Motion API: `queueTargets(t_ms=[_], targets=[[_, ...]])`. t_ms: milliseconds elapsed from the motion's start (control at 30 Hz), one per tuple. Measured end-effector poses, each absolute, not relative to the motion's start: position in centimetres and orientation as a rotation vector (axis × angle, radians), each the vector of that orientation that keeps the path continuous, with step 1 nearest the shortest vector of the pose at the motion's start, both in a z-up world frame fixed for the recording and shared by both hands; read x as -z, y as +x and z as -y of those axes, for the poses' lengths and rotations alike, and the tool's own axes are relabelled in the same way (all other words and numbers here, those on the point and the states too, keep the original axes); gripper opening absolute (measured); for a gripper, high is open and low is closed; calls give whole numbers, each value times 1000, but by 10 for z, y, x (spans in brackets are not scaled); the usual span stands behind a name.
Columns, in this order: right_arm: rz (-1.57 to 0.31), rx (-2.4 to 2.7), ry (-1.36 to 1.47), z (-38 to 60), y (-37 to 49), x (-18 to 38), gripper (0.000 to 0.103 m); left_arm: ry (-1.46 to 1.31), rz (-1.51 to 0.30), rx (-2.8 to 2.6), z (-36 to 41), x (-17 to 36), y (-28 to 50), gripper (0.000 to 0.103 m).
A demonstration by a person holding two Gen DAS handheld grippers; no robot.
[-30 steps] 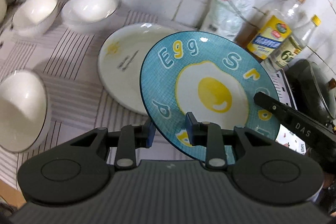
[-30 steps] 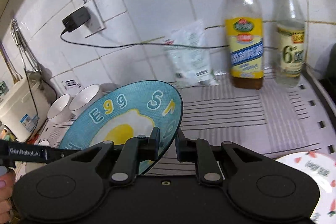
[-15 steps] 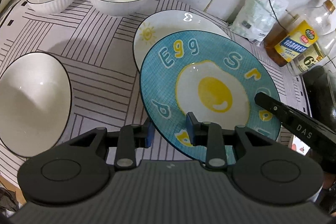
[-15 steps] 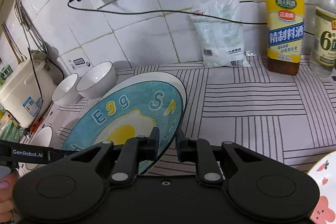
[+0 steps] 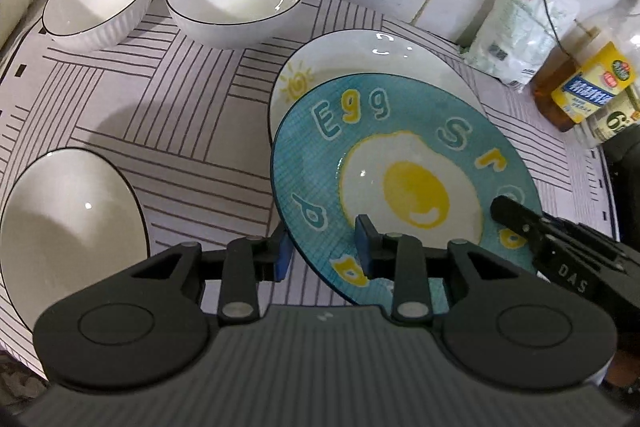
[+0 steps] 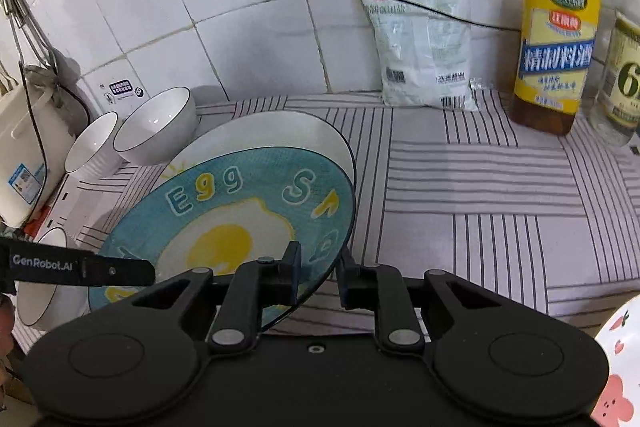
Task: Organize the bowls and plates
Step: 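Lower the Egg plate onto the sun-print plate and open both grippers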
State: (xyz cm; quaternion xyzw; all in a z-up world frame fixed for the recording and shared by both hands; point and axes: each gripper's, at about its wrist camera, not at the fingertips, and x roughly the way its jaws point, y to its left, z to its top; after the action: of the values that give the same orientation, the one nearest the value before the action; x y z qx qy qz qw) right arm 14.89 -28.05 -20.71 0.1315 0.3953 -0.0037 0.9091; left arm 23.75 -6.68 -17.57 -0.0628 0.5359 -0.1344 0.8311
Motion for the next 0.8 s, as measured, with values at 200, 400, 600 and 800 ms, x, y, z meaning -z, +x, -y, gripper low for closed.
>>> queueTargets(t_ms=[200,400,600,800], targets=[[-841,29,232,274,157,208,28,-136,-1162,284,68,178,247,30],[-828,77,155,260,164,211,40,-163,-1179,272,66,182,255,30],[-808,96,128,254,172,219,43,-201,-1170,244,64,185,261,30],[-788,107,64,249,176,222,45,-125,-1146,213,76,185,257,29]])
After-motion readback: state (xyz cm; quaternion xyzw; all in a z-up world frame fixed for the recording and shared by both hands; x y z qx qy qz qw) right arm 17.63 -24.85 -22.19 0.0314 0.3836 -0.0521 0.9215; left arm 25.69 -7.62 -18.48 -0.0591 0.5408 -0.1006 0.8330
